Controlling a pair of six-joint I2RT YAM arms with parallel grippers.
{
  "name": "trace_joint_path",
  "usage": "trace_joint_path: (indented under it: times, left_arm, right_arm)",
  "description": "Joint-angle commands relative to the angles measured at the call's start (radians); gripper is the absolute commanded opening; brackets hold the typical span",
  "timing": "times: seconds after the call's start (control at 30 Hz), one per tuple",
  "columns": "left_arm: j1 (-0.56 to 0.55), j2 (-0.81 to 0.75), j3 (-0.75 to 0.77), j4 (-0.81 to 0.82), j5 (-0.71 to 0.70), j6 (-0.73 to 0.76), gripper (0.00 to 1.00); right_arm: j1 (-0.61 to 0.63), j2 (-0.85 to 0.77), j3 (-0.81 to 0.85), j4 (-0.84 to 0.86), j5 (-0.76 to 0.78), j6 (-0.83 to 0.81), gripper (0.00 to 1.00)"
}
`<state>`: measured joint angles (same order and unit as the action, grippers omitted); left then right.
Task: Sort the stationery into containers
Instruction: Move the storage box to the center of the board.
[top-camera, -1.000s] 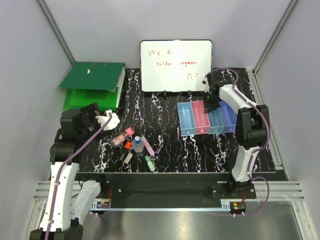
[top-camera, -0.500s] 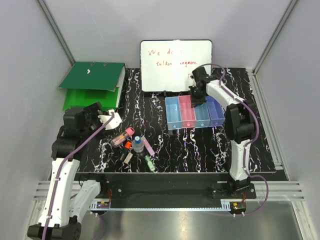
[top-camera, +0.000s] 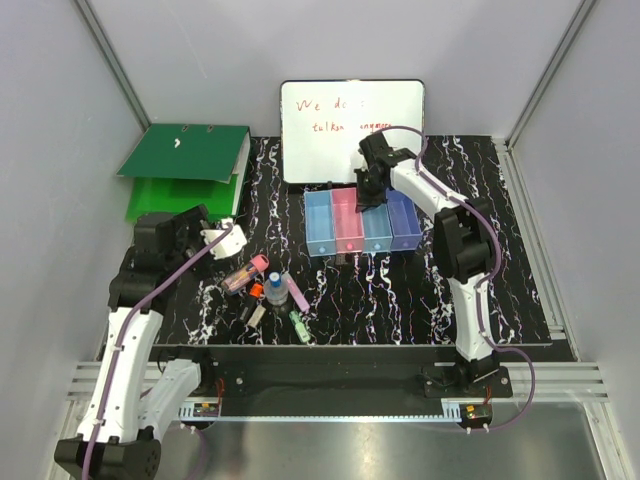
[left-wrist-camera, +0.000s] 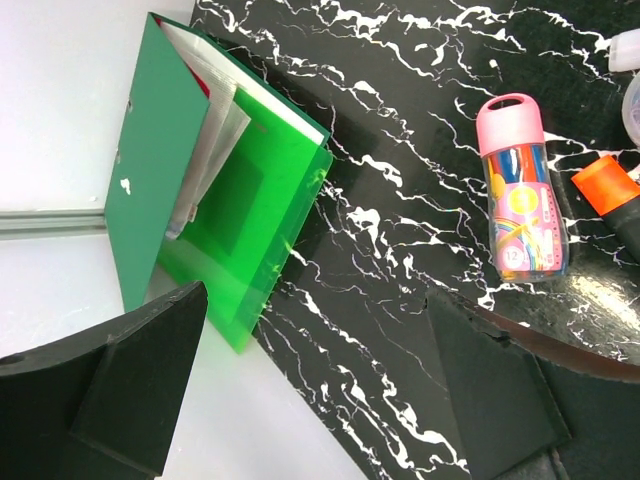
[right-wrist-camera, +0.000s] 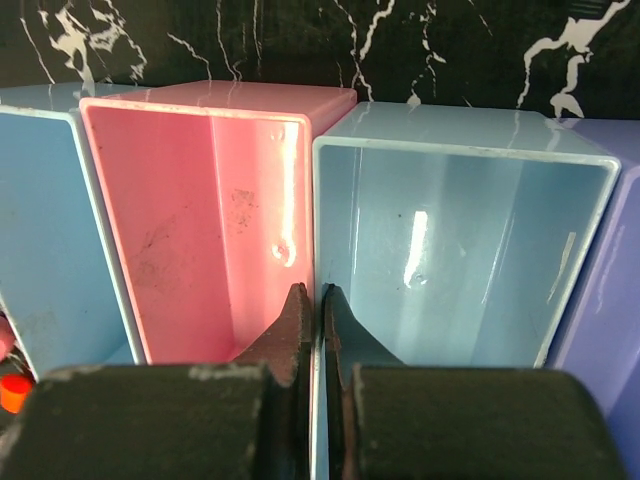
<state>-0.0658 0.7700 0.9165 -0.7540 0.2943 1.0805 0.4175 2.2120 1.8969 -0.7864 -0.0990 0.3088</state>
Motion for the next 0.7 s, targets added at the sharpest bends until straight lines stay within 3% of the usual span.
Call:
trace_joint_path:
  times: [0.0,0.3,0.37,0.4,0.5,0.6,0.67]
  left_arm:
    - [-0.008,-0.001,-0.019,0.047,0.04,0.007,0.99]
    - [-0.012,-0.006,-0.044,0.071,0.058,-0.022,0.99]
    - [-0.015,-0.012,-0.053,0.073,0.06,-0.031,0.99]
    - [-0.019,-0.021,-0.063,0.077,0.063,-0.036,0.99]
    - [-0.023,-0.017,-0.082,0.087,0.072,-0.065,0.99]
    - [-0.029,-0.003,-0.079,0.085,0.098,-0.099,0.99]
    - [-0.034,-0.003,-0.077,0.085,0.117,-0.113,0.99]
  right_arm:
    - [0.027,0.084,0.025,0.036,-0.087,0.092,0.0]
    - [0.043,0.143,0.096,0.064,-0.07,0.075,0.0]
    - [0.043,0.111,0.071,0.065,-0.077,0.044,0.13]
    - [0.043,0.097,0.062,0.067,-0.08,0.035,0.33]
    - [0.043,0.049,0.025,0.07,-0.085,-0.003,0.57]
    - [0.044,-0.007,-0.005,0.073,-0.067,-0.062,0.67]
    - [0.044,-0.058,-0.016,0.076,-0.051,-0.114,0.68]
